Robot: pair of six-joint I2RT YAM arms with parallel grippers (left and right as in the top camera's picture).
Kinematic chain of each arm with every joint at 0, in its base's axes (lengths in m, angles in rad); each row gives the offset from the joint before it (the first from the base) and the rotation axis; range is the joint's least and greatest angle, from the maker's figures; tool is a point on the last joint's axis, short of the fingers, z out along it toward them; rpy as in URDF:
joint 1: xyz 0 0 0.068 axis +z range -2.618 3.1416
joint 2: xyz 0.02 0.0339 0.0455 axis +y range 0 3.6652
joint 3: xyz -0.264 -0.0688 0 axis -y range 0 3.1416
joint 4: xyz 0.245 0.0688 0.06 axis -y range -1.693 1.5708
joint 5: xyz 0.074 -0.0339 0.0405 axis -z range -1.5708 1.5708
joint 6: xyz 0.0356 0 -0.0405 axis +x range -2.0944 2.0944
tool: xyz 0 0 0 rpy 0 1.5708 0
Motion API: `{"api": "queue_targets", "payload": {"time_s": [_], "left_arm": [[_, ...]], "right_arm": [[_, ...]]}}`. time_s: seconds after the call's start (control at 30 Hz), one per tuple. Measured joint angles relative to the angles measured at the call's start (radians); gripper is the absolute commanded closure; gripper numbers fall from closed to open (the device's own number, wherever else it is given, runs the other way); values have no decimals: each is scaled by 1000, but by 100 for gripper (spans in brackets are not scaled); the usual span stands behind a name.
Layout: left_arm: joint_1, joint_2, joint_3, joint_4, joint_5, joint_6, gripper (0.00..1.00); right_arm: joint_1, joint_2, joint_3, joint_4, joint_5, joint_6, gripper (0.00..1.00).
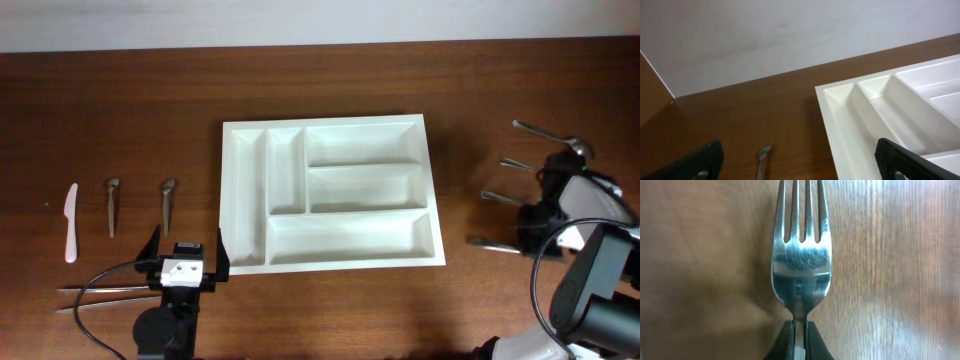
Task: Pack container
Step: 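Lower the right gripper and grasp a metal fork by its handle, then carry the fork left and release it in the tray's middle compartment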
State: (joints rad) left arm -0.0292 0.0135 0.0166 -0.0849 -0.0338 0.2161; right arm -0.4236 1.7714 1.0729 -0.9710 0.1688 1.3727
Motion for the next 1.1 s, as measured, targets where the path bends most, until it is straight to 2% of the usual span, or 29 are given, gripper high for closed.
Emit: {"api": "queue_targets", "payload": {"time_s": [0.33,0.53,0.8,1.1], "left_arm": [[0,0,0,0,0,0,1],[0,0,0,0,0,0,1],[0,0,0,0,0,0,1],[0,0,0,0,0,0,1]], "right_arm": [[22,-1,403,-268,-6,-12,96],[165,-1,583,-304,-14,-3,96],[422,-1,605,-338,-108,107,96],[617,-1,605,-334,-134,219,93]]}}
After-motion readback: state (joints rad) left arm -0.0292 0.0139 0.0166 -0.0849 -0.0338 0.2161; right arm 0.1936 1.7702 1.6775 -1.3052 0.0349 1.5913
